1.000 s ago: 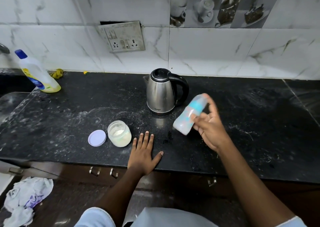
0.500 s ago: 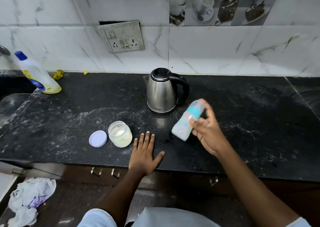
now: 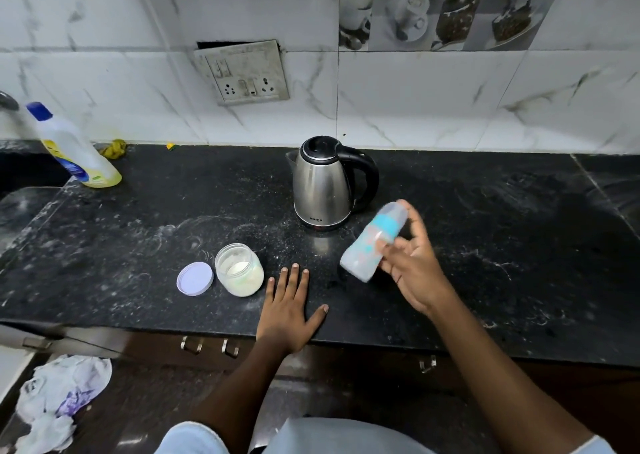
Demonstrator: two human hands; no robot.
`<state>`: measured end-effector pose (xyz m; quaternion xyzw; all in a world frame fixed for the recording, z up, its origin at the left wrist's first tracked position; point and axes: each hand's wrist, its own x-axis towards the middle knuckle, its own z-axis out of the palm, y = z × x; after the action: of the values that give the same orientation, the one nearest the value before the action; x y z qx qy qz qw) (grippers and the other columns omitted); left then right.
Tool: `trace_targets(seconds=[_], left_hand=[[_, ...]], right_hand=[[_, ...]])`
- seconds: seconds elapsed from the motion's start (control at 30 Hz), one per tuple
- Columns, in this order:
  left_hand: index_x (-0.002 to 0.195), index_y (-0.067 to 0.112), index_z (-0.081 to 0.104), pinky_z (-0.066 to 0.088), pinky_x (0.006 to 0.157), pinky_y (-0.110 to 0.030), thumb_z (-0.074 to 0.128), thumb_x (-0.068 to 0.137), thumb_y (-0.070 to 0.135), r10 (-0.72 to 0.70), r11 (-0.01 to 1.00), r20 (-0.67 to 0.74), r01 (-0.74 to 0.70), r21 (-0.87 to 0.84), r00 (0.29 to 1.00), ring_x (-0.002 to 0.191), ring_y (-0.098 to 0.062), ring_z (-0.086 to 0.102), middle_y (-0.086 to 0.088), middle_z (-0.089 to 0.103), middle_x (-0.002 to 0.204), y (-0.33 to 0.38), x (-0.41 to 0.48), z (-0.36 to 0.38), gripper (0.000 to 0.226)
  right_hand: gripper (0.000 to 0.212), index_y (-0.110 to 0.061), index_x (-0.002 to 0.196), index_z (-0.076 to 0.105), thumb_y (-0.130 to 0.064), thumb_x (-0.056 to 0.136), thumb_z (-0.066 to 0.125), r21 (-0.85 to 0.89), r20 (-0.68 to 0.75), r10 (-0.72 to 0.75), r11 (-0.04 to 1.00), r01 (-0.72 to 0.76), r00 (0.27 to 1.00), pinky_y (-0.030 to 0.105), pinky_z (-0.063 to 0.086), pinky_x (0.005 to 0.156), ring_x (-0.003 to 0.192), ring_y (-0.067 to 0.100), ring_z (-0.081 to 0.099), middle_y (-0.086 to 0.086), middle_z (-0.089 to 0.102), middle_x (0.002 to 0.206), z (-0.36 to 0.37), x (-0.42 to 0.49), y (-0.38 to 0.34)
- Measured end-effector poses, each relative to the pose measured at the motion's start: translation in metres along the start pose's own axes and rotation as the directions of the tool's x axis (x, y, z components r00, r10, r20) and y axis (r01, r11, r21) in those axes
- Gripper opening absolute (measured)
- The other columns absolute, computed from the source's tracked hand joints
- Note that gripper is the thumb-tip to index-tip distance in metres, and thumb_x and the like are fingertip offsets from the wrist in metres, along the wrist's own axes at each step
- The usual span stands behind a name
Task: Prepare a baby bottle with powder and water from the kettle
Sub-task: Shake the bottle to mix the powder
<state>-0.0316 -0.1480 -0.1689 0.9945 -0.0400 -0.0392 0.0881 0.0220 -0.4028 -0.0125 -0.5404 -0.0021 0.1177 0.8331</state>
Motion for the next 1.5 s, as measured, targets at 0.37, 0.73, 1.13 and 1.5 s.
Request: trace_targets(seconds=[0.37,0.73,1.13,1.5], left_hand=[[0.171,0.020,0.004,-0.005,0.133,-0.050,0.016,0.097,0.080,0.002,1.000,0.014,-0.002,0.010,1.000,0.165,-0.025,-0.009,-0.005,-0.005,0.179,0.000,-0.003,0.001,0.096],[0.171,0.020,0.001,-0.008,0.132,-0.049,0.014,0.097,0.081,0.004,1.000,0.003,-0.004,0.017,1.000,0.165,-0.025,-0.010,-0.004,-0.006,0.179,-0.001,0.000,-0.002,0.096],[0.171,0.019,0.004,-0.010,0.132,-0.048,0.017,0.098,0.079,0.010,1.000,0.010,-0.010,0.002,1.000,0.165,-0.025,-0.009,-0.005,-0.003,0.179,0.001,-0.003,-0.002,0.096],[0.171,0.020,0.007,-0.007,0.132,-0.049,0.019,0.097,0.079,0.007,1.000,-0.017,-0.007,-0.008,1.000,0.165,-0.025,-0.006,-0.004,-0.002,0.179,-0.001,-0.001,-0.002,0.095]], right_hand=[[0.090,-0.040,0.154,0.042,-0.002,0.082,0.080,-0.177,0.173,0.070,0.983,-0.039,0.982,0.042,0.061,0.091,0.116,0.029,0.073,0.020,0.073,0.127,0.010,-0.012,0.000],[0.088,-0.038,0.156,0.039,-0.003,0.083,0.075,0.049,-0.121,-0.085,0.995,0.092,0.989,0.043,0.062,0.089,0.119,0.025,0.071,0.009,0.077,0.122,0.006,-0.010,-0.003],[0.088,-0.040,0.153,0.042,-0.006,0.082,0.080,-0.051,0.056,0.012,0.999,-0.009,0.998,0.043,0.061,0.090,0.117,0.028,0.072,0.019,0.072,0.129,0.004,-0.020,0.007],[0.088,-0.038,0.156,0.039,-0.002,0.084,0.075,0.057,-0.076,-0.044,0.997,0.049,0.996,0.046,0.061,0.092,0.124,0.029,0.069,0.011,0.074,0.128,0.004,-0.017,0.004]])
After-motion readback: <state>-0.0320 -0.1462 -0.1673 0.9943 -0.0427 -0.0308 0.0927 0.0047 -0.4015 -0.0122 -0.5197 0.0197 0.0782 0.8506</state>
